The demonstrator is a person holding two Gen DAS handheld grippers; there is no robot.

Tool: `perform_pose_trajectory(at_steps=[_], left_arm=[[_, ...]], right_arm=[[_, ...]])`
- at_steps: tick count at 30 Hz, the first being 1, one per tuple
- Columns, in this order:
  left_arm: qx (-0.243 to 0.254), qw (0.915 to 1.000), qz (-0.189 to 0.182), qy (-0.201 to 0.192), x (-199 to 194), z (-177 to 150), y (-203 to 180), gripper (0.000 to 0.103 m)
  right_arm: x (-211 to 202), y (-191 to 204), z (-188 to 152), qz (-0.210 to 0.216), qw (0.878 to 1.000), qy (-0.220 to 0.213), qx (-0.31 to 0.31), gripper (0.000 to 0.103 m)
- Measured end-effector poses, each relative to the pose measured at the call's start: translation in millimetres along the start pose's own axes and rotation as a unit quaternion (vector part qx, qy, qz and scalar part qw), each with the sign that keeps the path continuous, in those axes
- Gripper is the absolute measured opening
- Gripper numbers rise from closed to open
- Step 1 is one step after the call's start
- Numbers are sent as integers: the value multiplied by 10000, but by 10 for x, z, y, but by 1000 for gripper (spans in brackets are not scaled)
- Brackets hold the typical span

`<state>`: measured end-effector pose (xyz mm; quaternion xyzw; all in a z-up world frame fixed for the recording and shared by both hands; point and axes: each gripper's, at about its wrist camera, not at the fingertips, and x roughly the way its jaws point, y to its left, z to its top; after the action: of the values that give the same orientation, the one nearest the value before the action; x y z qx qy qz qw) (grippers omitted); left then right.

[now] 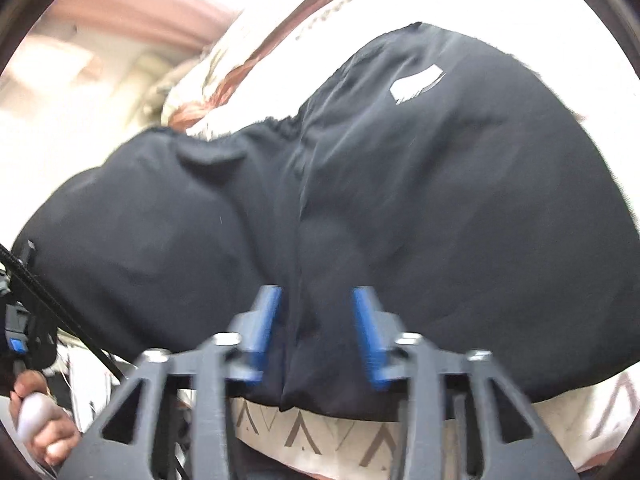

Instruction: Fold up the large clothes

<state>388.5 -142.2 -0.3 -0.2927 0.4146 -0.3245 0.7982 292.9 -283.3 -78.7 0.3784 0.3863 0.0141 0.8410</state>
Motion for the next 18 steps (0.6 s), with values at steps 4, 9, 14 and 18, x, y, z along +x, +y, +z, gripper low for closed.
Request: perform_pose_trajectory(at_steps=[4, 9, 14, 18], left_arm=[[175, 9995, -123, 230, 274, -30, -219, 14], [376, 9974, -197, 584, 646, -126, -448, 14], [559, 9927, -274, 1032, 1118, -304, -617, 14], [543, 9808, -323, 1842, 1609, -522, -659, 16]], right_arm=[[-294, -144, 36, 169, 9984, -493, 211, 58], [-693, -403, -54, 216, 9912, -1101, 703, 58], [-1046, -732, -161, 226, 9812, -1543, 1137, 58], [-1185, -946, -334, 214, 9731, -1727, 1508, 58]])
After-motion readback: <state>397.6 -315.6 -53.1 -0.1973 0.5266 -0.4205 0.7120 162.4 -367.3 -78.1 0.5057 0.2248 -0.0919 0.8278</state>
